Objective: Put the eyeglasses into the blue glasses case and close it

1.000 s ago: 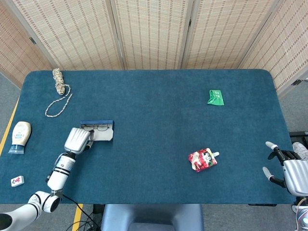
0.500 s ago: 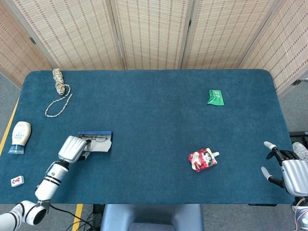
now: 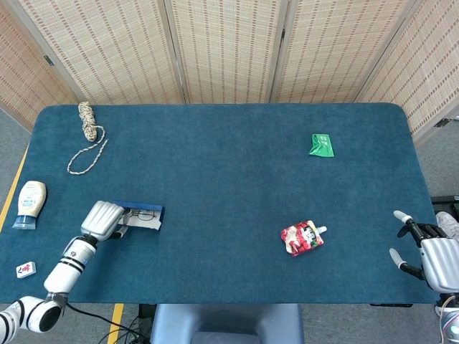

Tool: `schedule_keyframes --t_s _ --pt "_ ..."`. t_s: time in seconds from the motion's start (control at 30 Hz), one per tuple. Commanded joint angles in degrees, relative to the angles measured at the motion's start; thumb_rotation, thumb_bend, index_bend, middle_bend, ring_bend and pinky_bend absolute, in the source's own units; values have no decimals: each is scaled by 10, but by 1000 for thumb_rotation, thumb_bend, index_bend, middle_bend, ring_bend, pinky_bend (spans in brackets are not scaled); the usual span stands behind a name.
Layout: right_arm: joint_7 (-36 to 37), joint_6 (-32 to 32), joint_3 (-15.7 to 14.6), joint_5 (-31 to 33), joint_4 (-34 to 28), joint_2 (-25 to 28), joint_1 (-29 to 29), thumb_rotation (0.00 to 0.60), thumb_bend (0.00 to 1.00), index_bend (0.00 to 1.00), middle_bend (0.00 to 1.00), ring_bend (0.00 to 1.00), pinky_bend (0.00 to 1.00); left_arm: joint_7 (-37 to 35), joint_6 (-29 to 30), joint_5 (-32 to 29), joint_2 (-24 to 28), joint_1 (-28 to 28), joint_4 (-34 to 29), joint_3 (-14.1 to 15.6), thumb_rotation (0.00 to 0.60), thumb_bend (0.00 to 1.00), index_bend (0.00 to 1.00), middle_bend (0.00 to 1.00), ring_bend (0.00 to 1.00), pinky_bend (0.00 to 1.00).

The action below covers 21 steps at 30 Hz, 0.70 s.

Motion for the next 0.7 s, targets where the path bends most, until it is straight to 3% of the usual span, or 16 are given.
schedule_keyframes --t_s 0.03,0.7 --pt "1 1 0 1 2 0 -1 600 294 169 465 389 296 4 -19 -24 -8 -14 17 -15 600 453 593 937 935 998" --pt "1 -4 1 6 2 0 -1 600 294 168 465 389 297 45 -95 -142 -56 -89 121 -65 600 453 576 937 935 998"
